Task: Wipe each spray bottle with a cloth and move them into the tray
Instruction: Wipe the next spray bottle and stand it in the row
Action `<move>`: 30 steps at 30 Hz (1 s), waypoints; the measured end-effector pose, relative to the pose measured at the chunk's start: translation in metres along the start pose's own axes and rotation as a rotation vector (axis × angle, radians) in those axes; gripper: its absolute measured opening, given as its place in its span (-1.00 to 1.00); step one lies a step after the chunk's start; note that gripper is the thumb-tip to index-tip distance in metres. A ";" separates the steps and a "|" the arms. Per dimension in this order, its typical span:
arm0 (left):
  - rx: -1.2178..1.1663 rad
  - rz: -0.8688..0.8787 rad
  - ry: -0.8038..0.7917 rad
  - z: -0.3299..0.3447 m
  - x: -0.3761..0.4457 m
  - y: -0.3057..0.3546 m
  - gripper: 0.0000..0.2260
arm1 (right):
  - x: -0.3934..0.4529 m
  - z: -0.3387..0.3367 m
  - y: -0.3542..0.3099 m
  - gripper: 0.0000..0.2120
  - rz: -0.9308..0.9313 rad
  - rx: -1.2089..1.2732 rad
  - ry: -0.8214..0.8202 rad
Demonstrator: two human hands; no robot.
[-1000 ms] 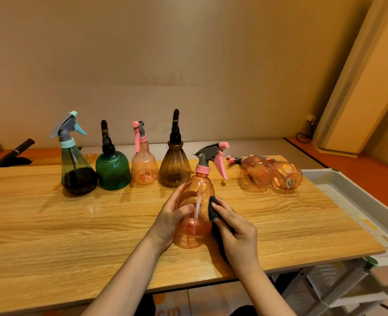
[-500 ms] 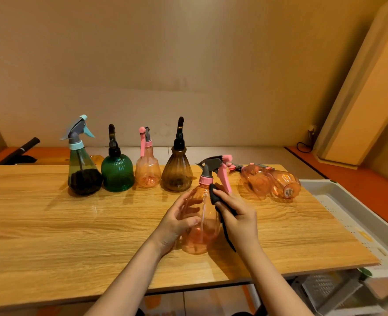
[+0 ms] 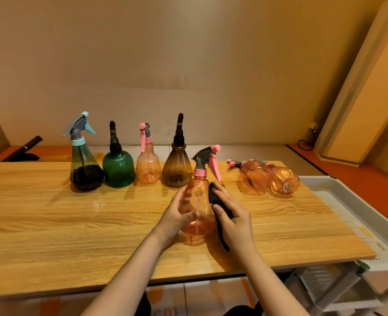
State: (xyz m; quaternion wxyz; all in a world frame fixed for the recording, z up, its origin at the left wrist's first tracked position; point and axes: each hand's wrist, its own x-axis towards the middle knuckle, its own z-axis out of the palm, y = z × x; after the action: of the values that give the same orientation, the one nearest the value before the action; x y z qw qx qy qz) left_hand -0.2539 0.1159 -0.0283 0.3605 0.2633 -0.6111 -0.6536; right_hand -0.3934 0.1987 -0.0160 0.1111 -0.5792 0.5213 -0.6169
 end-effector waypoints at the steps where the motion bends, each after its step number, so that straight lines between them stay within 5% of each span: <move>1: -0.012 -0.006 0.015 -0.001 0.000 -0.001 0.07 | -0.004 0.000 0.002 -0.60 -0.004 -0.001 -0.007; 5: -0.171 -0.051 0.087 -0.002 0.001 -0.002 -0.21 | -0.022 0.003 0.008 -0.57 -0.037 -0.063 -0.030; 9: -0.224 -0.067 0.124 -0.003 0.003 -0.001 -0.17 | -0.036 0.007 0.010 -0.46 -0.081 -0.095 -0.045; 12: -0.283 -0.053 0.125 -0.004 0.003 0.000 -0.48 | -0.040 0.011 0.010 -0.47 -0.138 -0.129 -0.058; 15: -0.322 -0.057 0.111 -0.006 0.003 0.001 -0.58 | -0.040 0.012 0.011 -0.49 -0.150 -0.137 -0.052; 22: -0.320 -0.056 0.112 -0.008 0.005 -0.002 -0.42 | -0.042 0.012 0.009 -0.47 -0.131 -0.109 -0.021; 27: -0.307 -0.076 0.097 -0.008 0.006 -0.004 -0.51 | -0.043 0.011 0.007 -0.42 -0.046 -0.097 0.014; 30: -0.209 -0.070 0.081 -0.007 0.006 -0.005 -0.22 | -0.044 0.011 0.008 -0.48 -0.038 -0.087 0.027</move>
State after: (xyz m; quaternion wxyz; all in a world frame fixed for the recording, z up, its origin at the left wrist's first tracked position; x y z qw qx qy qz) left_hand -0.2528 0.1067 -0.0332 0.3874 0.2717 -0.5149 -0.7148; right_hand -0.3746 0.2218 -0.0511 0.0671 -0.5849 0.5378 -0.6035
